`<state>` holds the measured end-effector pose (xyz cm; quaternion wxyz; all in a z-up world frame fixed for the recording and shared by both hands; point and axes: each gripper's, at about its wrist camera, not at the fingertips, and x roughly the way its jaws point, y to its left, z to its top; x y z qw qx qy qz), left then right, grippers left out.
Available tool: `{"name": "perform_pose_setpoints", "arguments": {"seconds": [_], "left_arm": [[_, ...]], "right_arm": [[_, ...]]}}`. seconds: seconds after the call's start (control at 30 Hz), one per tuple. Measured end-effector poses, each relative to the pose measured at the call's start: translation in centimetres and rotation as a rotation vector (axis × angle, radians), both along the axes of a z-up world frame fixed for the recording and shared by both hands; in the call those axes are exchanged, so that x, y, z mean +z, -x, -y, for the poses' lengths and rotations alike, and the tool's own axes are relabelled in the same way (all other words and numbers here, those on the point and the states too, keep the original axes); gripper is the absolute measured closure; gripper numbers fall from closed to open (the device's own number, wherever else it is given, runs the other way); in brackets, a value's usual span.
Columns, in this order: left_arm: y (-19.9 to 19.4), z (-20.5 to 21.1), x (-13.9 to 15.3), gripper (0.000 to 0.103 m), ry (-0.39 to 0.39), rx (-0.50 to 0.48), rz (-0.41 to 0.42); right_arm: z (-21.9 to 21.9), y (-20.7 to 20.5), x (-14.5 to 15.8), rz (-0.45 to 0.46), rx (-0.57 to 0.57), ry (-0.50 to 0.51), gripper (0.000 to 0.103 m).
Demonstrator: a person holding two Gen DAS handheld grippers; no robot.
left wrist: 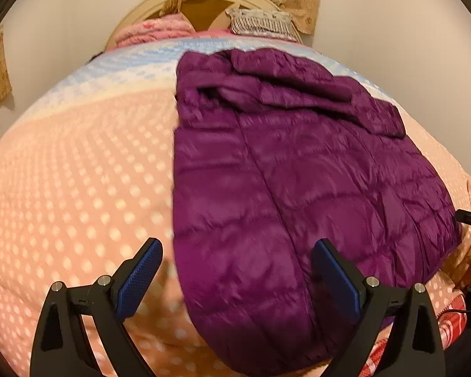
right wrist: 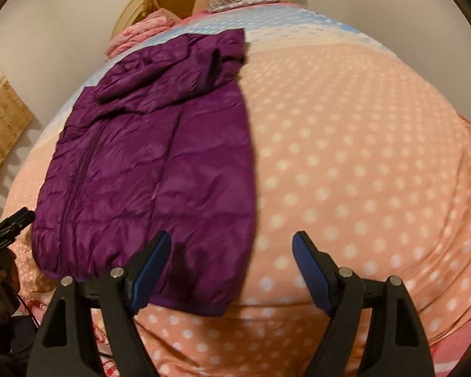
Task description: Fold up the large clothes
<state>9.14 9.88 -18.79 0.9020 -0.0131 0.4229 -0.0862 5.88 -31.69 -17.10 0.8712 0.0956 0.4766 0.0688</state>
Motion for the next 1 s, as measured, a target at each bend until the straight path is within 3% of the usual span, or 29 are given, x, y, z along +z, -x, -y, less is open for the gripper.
{"name": "perform_pose_setpoints", "arguments": {"seconds": [0.07,0.2,0.27,0.33,0.37,0.4,0.43,0.5,0.67,0.77,0.83,0.93,1.0], "left_arm": [[0.4,0.3,-0.5,0.006,0.012,-0.007,-0.008],[0.9,0.9,-0.5,0.008,0.007,-0.033,0.016],[1.2,1.5,-0.4,0.032,0.002,-0.076,0.018],[1.3,2.2,-0.5,0.058,-0.038,-0.099,0.018],[1.5,2.4,-0.3,0.069,-0.051,-0.114,0.032],[1.7,2.4,0.0,0.09,-0.048,-0.127,0.037],[1.8,2.3,0.3,0.099,-0.046,-0.126,0.043],[2.0,1.9,1.2,0.103,-0.031,-0.126,0.065],[3.4,0.9,4.5,0.103,-0.013,-0.149,0.171],[3.5,0.8,5.2,0.103,-0.075,-0.138,0.203],[3.0,0.3,4.7,0.103,-0.071,-0.106,0.178],[1.9,-0.5,3.5,0.103,0.027,-0.085,0.09],[1.7,-0.6,2.9,0.101,0.002,-0.051,0.077]], "right_arm": [[-0.8,0.2,-0.2,0.026,-0.006,0.025,0.019],[-2.1,0.1,-0.2,0.041,0.014,0.027,0.047],[-2.7,0.3,-0.3,0.051,0.03,0.068,0.066],[-2.3,0.3,-0.4,0.047,0.031,0.001,0.087],[-2.1,0.4,-0.4,0.046,0.027,-0.017,0.089],[-1.8,0.5,-0.3,0.05,0.023,-0.039,0.092],[-1.8,0.6,-0.2,0.055,0.023,-0.046,0.094],[-1.9,1.1,0.5,0.08,0.03,-0.04,0.095],[-1.9,2.2,2.9,0.141,0.054,-0.052,0.096],[-2.1,1.9,2.9,0.148,0.054,-0.029,0.096],[-2.2,1.7,2.2,0.13,0.058,-0.025,0.095],[-2.1,1.4,1.3,0.115,0.037,-0.019,0.088],[-1.9,1.2,1.1,0.106,0.027,-0.017,0.083]]}}
